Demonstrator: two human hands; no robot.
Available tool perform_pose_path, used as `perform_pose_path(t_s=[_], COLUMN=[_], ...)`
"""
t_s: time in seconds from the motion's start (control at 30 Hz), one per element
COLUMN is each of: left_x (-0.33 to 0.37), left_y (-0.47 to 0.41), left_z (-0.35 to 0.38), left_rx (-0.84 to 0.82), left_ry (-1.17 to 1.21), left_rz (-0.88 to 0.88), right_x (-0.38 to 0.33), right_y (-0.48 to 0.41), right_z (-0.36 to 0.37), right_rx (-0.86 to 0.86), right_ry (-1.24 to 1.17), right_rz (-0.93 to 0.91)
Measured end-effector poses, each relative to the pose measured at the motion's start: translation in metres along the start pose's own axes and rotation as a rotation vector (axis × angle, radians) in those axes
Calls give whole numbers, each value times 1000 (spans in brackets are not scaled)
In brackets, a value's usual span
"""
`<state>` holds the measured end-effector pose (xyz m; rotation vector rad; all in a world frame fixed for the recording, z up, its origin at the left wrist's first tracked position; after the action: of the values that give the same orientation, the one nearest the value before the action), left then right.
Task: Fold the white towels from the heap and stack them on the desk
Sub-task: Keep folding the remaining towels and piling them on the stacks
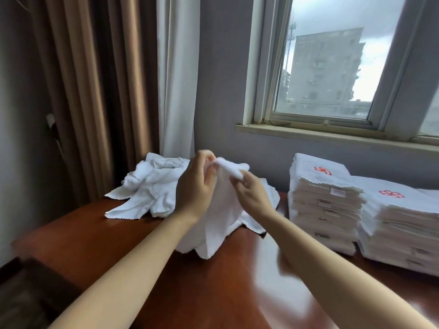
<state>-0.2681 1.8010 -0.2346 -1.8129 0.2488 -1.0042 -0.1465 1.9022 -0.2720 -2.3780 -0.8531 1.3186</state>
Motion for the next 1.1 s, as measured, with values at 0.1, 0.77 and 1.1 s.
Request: perform_pose_path(t_s=[0.1,0.77,1.1], left_x=[33,200,282], left_y=[-20,8,10], left_z=[1,112,138], left_rx=[65,-389,-363], left_ry=[-22,451,32], left_rz=[68,-182,225], right_x=[-23,-76,-91], right_y=[-5,106,160], right_z=[-43,-317,-402], right_rx=[148,506,648], right_ry=[-204,-57,1015], right_rz=[9,-89,-309])
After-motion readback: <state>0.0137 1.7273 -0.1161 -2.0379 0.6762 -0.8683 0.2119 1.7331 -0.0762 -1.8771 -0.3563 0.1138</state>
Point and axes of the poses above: each hand's wrist, its own y-axis away from the middle knuckle, its own z-axis out of the palm, x = y × z, the point moved 8 cm from there along -y, towards the middle knuckle, and after that the axes turned 11 degrees about y, right-handed, at the moved point
